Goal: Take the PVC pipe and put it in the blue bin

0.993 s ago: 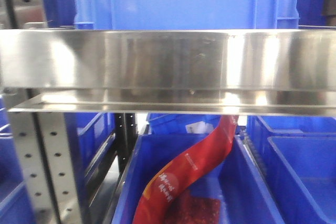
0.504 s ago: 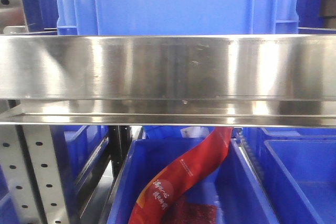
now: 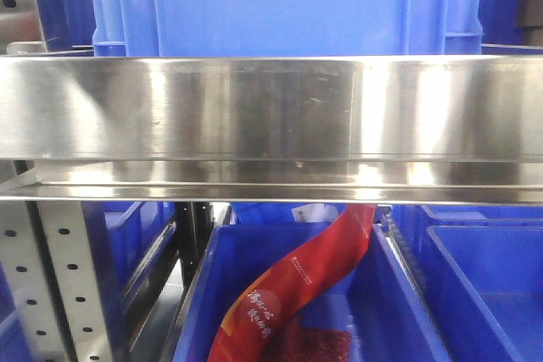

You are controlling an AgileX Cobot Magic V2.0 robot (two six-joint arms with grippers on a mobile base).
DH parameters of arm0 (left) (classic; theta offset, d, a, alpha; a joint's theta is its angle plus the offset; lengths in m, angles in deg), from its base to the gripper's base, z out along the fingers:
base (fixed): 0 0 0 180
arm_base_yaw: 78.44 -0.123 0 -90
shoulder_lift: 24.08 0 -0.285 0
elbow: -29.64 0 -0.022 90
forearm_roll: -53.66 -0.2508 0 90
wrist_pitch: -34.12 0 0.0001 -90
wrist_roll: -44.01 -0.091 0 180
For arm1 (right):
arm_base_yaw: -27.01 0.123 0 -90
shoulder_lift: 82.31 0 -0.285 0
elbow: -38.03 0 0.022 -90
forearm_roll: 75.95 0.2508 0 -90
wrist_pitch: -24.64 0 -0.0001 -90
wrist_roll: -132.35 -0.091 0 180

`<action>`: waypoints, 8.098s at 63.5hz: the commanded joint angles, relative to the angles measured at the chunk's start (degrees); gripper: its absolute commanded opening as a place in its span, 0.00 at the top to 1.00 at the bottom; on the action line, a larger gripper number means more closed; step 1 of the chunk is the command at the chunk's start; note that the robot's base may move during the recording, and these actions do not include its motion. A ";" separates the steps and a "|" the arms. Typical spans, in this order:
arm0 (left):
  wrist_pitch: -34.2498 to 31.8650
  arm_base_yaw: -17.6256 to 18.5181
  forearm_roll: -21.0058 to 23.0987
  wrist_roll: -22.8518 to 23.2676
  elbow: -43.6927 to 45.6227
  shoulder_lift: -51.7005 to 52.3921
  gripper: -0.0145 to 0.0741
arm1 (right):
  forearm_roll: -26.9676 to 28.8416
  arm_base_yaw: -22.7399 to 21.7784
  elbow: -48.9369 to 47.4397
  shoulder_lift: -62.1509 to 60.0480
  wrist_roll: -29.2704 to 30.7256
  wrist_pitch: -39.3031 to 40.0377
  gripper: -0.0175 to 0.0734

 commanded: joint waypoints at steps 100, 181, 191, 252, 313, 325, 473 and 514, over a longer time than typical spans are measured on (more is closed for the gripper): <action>33.56 16.80 3.65 -2.37 65.06 -52.62 0.96 | 9.88 15.17 -39.87 41.81 6.17 -14.95 0.99; 32.14 17.75 7.31 -2.48 68.17 -58.86 0.96 | 9.31 15.49 -46.31 48.51 6.17 -13.50 0.87; 31.09 17.62 5.96 -2.48 68.17 -58.80 0.96 | 7.50 15.37 -46.31 48.78 6.17 -12.18 0.99; -1.36 14.89 5.65 -5.86 7.51 -18.60 0.96 | 11.72 10.01 -1.70 18.98 6.07 15.77 0.99; -1.84 -3.94 6.89 -5.86 -7.31 1.97 0.96 | 12.66 2.65 6.30 4.36 6.07 15.46 0.99; -1.84 -3.94 6.89 -5.86 -7.31 1.97 0.96 | 12.66 2.65 6.30 4.36 6.07 15.46 0.99; -1.65 -3.95 6.89 -5.86 -7.31 1.97 0.96 | 7.95 -10.51 44.46 -32.60 5.95 13.71 0.99; -2.10 -3.95 5.66 -5.86 -9.52 3.63 0.96 | 7.95 -10.51 44.46 -32.60 5.95 13.71 0.99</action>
